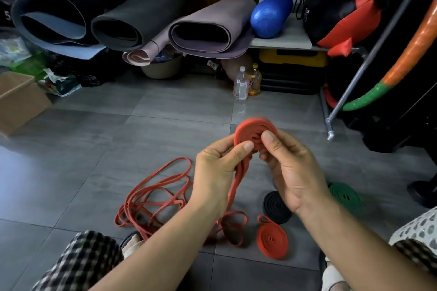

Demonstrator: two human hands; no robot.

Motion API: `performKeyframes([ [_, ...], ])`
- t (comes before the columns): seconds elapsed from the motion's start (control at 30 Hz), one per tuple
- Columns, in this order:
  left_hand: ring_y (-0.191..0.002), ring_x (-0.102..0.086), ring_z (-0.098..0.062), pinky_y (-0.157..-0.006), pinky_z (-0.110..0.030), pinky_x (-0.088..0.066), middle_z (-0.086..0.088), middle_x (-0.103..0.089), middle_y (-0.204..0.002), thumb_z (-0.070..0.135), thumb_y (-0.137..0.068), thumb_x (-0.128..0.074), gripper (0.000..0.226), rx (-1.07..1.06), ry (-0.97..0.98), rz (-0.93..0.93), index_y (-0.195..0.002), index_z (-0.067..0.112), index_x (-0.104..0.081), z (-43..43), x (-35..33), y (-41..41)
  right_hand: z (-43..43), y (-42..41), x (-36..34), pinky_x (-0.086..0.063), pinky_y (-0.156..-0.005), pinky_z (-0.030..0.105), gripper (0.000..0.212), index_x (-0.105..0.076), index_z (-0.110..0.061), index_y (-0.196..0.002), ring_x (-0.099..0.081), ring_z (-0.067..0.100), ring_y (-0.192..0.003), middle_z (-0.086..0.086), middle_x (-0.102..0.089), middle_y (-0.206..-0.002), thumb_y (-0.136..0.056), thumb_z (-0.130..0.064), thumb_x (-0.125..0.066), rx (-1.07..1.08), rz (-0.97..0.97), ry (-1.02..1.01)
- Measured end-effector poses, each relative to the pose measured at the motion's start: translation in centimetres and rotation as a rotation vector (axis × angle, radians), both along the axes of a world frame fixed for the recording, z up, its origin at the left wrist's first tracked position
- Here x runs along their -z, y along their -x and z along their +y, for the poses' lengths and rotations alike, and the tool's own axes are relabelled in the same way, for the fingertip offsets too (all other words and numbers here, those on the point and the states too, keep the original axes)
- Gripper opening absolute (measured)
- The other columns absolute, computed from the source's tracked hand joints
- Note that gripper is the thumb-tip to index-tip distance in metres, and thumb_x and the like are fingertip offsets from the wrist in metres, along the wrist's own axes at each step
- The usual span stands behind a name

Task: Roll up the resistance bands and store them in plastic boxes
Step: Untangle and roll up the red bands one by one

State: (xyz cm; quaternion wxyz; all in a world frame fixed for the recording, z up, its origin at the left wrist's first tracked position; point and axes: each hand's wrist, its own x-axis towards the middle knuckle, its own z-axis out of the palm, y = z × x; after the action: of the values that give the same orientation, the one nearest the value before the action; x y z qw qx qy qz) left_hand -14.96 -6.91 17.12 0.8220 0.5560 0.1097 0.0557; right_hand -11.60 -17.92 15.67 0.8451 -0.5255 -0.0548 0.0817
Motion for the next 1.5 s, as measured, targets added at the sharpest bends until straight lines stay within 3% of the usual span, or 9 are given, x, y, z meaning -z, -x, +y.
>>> performKeyframes([
  [0.1,-0.077,-0.066,-0.014,-0.077,-0.022,-0.052,0.001,-0.073,-0.076,-0.001,-0.08,-0.064,0.017,0.003,-0.25,-0.045,-0.087,0.013,-0.072,1.5,-0.2,-0.4,-0.4,-0.1,-0.4,-0.048,-0.056,0.015,0.021,-0.075,-0.02,-0.073,-0.061,0.004,-0.061,-0.003,-0.071,-0.072,-0.055,-0.03,-0.071,-0.064,0.03,0.138],
  [0.27,-0.065,-0.059,-0.026,-0.064,-0.037,-0.05,-0.009,-0.065,-0.065,0.024,-0.073,-0.068,0.008,0.193,-1.122,-0.131,-0.077,0.018,-0.072,3.4,-0.1,-0.6,-2.6,-1.5,-1.6,-0.041,-0.062,0.017,0.036,-0.067,-0.034,-0.095,-0.048,0.006,-0.062,-0.009,-0.059,-0.081,-0.06,-0.042,-0.068,-0.17,-0.507,0.935],
  [0.37,-0.068,-0.065,-0.022,-0.071,-0.035,-0.053,-0.006,-0.068,-0.067,0.01,-0.073,-0.074,0.011,0.196,-0.909,-0.043,-0.073,0.02,-0.072,2.8,-0.4,-0.4,-2.4,-1.3,-1.8,-0.045,-0.066,0.028,0.027,-0.072,-0.03,-0.084,-0.057,0.013,-0.071,-0.007,-0.061,-0.074,-0.061,-0.042,-0.068,-0.201,-0.595,0.995],
  [0.53,-0.074,-0.067,-0.004,-0.072,-0.013,-0.052,0.007,-0.072,-0.072,-0.008,-0.073,-0.067,0.025,0.209,-0.409,-0.014,-0.095,0.003,-0.069,3.1,-0.7,-0.5,-2.5,-1.5,-2.0,-0.037,-0.046,0.015,0.021,-0.07,-0.029,-0.076,-0.044,0.005,-0.045,-0.005,-0.06,-0.057,-0.056,-0.034,-0.071,-0.096,-0.314,0.563],
  [0.67,-0.066,-0.066,-0.002,-0.065,-0.011,-0.05,0.008,-0.071,-0.065,-0.001,-0.076,-0.066,0.015,0.128,-0.35,-0.031,-0.086,0.009,-0.07,2.7,-0.8,-0.2,-1.7,-0.9,-2.1,-0.034,-0.042,0.015,0.017,-0.075,-0.028,-0.067,-0.039,0.005,-0.043,-0.003,-0.061,-0.055,-0.051,-0.035,-0.071,-0.038,-0.126,0.35],
  [0.87,-0.067,-0.064,-0.013,-0.066,-0.018,-0.053,0.0,-0.07,-0.065,0.004,-0.072,-0.068,0.008,-0.01,-0.194,-0.099,-0.076,0.01,-0.07,1.4,-1.7,0.4,-0.8,-0.4,-2.7,-0.036,-0.044,0.013,0.014,-0.075,-0.029,-0.066,-0.04,0.003,-0.044,-0.007,-0.063,-0.054,-0.053,-0.033,-0.071,0.074,-0.083,0.189],
  [1.13,-0.062,-0.062,-0.005,-0.061,-0.014,-0.051,0.007,-0.068,-0.061,0.001,-0.074,-0.069,0.013,0.004,-0.317,-0.103,-0.074,0.014,-0.069,2.1,-2.3,-0.2,-1.1,-0.7,-3.3,-0.036,-0.045,0.013,0.015,-0.075,-0.033,-0.065,-0.04,0.004,-0.045,-0.007,-0.064,-0.055,-0.052,-0.038,-0.071,0.088,-0.151,0.227],
  [1.37,-0.069,-0.06,-0.011,-0.071,-0.021,-0.05,-0.002,-0.069,-0.07,0.004,-0.079,-0.063,0.012,0.027,-0.129,0.008,-0.081,0.013,-0.071,0.2,-0.3,0.4,0.1,-0.1,-2.0,-0.036,-0.043,0.013,0.017,-0.074,-0.025,-0.062,-0.041,0.002,-0.044,-0.006,-0.061,-0.053,-0.05,-0.036,-0.071,0.11,-0.033,0.076],
  [1.5,-0.067,-0.06,-0.012,-0.068,-0.02,-0.051,-0.001,-0.07,-0.069,0.001,-0.08,-0.062,0.013,0.01,-0.141,-0.008,-0.085,0.01,-0.07,1.1,-0.7,0.0,-0.6,-0.4,-1.8,-0.041,-0.048,0.017,0.021,-0.073,-0.02,-0.071,-0.05,0.004,-0.048,-0.005,-0.065,-0.06,-0.055,-0.032,-0.071,-0.021,-0.014,0.165],
])
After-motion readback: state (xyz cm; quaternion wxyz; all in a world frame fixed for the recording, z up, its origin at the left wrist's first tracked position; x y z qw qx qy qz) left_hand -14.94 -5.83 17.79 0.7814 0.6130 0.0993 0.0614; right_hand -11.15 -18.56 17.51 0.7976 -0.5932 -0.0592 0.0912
